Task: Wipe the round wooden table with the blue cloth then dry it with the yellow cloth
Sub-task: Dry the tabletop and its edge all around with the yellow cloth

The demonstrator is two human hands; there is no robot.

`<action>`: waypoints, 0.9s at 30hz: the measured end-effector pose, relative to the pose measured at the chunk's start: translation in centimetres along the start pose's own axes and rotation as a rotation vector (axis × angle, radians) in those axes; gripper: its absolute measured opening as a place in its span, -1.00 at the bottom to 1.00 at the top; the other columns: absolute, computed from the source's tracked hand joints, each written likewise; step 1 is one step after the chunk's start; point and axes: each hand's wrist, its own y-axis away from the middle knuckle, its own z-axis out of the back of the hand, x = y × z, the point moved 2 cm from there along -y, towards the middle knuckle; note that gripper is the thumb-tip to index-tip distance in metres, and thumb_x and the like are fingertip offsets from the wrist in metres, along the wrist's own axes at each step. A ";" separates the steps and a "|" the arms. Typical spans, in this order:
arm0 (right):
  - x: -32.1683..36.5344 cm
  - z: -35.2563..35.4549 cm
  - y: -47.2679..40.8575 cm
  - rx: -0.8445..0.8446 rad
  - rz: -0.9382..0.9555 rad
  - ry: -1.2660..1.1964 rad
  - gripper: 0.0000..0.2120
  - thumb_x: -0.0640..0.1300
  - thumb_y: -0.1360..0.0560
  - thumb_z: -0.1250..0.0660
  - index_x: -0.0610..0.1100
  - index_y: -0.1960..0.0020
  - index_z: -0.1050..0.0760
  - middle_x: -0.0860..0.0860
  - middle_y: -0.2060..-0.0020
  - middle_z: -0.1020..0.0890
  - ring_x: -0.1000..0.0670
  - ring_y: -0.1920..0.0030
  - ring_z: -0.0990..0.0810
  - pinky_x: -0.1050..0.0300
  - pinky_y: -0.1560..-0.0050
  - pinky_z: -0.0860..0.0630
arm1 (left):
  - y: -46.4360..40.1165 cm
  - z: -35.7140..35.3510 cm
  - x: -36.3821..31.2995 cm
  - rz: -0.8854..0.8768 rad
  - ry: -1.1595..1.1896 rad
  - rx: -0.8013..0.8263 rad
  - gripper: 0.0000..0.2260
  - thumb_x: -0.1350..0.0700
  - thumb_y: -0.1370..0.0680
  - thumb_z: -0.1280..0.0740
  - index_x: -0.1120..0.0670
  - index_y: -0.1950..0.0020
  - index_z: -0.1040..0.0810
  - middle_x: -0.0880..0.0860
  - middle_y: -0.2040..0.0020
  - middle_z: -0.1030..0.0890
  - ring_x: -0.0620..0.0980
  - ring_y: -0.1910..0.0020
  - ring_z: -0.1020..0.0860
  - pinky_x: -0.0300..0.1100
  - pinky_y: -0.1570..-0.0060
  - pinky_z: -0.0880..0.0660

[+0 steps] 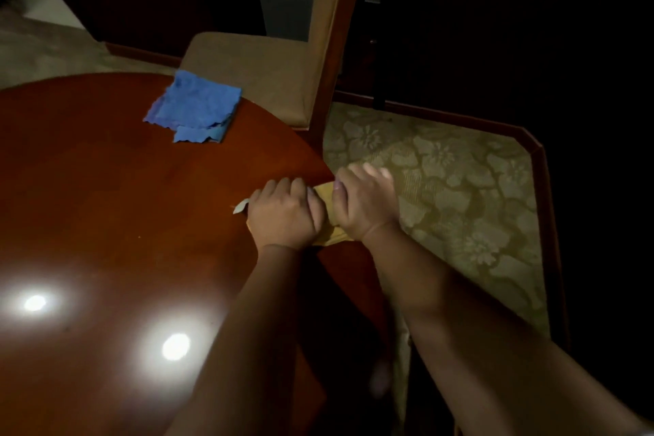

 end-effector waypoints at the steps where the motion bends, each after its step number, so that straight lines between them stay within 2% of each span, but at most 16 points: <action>1: -0.3 -0.5 -1.1 0.000 0.022 -0.002 -0.67 -0.04 -0.48 -0.06 -0.17 0.23 -0.52 -0.05 0.33 -0.54 -0.11 0.29 -0.50 -0.01 0.19 -0.42 | -0.8 -0.5 0.3 0.012 -0.010 -0.007 -0.74 0.07 -0.45 -0.16 0.14 0.40 -0.42 0.13 0.45 -0.47 0.13 0.47 -0.44 -0.14 0.44 -0.28; 6: -0.9 -2.1 -4.3 0.021 0.096 -0.024 -0.67 -0.03 -0.47 -0.06 -0.18 0.24 -0.51 -0.08 0.33 -0.55 -0.14 0.29 -0.51 -0.01 0.20 -0.40 | -3.1 -1.6 1.2 0.028 -0.033 -0.031 -0.73 0.07 -0.47 -0.15 0.13 0.40 -0.41 0.12 0.46 -0.46 0.12 0.48 -0.42 -0.13 0.44 -0.25; 13: -0.3 -0.3 -1.8 0.062 0.056 0.047 -0.64 0.01 -0.48 -0.07 -0.18 0.22 -0.54 -0.08 0.31 -0.56 -0.13 0.28 -0.53 -0.02 0.19 -0.45 | -2.4 0.1 0.3 -0.045 -0.041 0.083 -0.68 0.01 -0.49 -0.08 0.12 0.38 -0.44 0.08 0.45 -0.48 0.09 0.47 -0.41 -0.16 0.40 -0.24; 27: 5.4 7.2 15.8 0.118 0.016 0.131 -0.71 0.04 -0.47 -0.08 -0.11 0.25 -0.44 -0.02 0.33 -0.48 -0.07 0.29 -0.46 0.00 0.18 -0.39 | 14.4 9.4 -2.7 -0.053 0.060 0.165 -0.74 0.02 -0.44 -0.12 0.11 0.38 -0.41 0.06 0.45 -0.43 0.09 0.47 -0.39 -0.13 0.41 -0.22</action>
